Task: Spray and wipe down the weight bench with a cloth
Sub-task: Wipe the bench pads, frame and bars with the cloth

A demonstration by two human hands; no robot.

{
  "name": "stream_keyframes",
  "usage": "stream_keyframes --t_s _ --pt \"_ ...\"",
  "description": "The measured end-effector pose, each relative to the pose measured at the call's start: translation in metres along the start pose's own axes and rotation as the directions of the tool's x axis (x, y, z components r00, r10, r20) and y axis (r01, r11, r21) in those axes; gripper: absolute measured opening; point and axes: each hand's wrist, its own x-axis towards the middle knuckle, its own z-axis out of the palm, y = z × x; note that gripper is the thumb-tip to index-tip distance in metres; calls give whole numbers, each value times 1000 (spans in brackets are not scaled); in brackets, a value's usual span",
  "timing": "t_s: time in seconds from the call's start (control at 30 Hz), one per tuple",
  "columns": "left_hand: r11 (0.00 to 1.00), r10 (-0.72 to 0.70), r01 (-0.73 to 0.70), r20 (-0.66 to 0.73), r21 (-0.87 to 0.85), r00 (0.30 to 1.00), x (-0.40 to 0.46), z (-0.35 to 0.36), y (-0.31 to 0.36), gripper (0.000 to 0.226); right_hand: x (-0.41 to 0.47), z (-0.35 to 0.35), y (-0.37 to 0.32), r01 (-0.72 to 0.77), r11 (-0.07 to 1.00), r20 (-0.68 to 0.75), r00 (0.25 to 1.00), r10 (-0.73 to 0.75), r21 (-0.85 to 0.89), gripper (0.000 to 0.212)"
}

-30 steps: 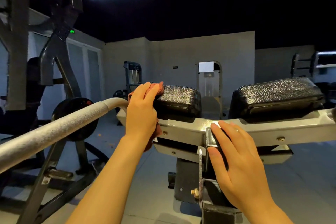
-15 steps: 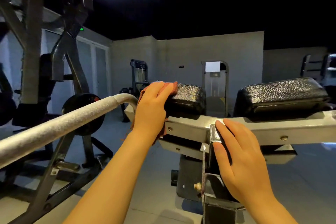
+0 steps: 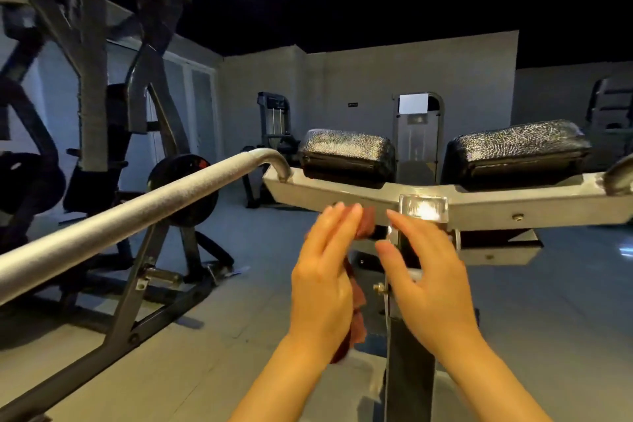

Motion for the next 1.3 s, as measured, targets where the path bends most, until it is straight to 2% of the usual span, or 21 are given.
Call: stream_keyframes --t_s 0.1,0.2,0.27,0.37,0.47,0.6,0.67,0.77,0.87,0.93,1.0,1.1,1.17,1.23,1.3 --pt "986 -44 53 65 -157 997 -35 -2 27 56 -24 4 -38 -239 904 97 971 219 356 20" --pt "942 -145 195 194 -273 970 -52 -20 48 58 -34 0 -53 -258 886 70 966 250 386 22" --pt "940 -146 209 235 -268 961 -53 -42 51 55 -34 -3 -59 -236 897 119 971 205 373 27" --pt "971 -201 225 224 -86 954 -33 -85 51 49 -24 0 -79 -131 922 191 980 64 365 27" --pt "964 -260 265 323 30 910 -9 -127 51 34 -11 13 -101 40 948 126 989 -83 314 18" --pt "914 -368 402 305 -55 878 1 -175 53 15 -3 41 -121 233 956 76 965 -250 178 29" --pt "888 -414 454 308 -69 857 1 -196 54 19 0 55 -130 264 940 112 950 -292 214 30" --pt "838 -491 541 334 -73 805 2 -221 53 36 4 69 -141 232 915 160 941 -297 330 27" --pt "805 -554 594 362 3 750 4 -239 54 38 7 77 -147 217 907 175 939 -295 361 27" --pt "814 -563 573 369 96 739 3 -246 56 29 7 81 -151 251 904 195 923 -331 347 26" --pt "840 -541 486 318 240 779 1 -251 59 21 8 81 -154 265 899 242 901 -360 349 22" --pt "847 -460 360 200 392 865 -2 -256 65 15 8 78 -153 108 900 395 872 -289 422 16" --pt "825 -421 313 141 470 896 -3 -258 68 16 5 75 -152 -8 882 471 848 -244 471 17" --pt "782 -389 260 116 566 914 -6 -258 72 21 2 75 -153 5 888 443 865 -234 459 20" --pt "695 -288 158 70 702 955 -8 -258 77 26 0 79 -160 -36 879 393 903 -175 475 21"
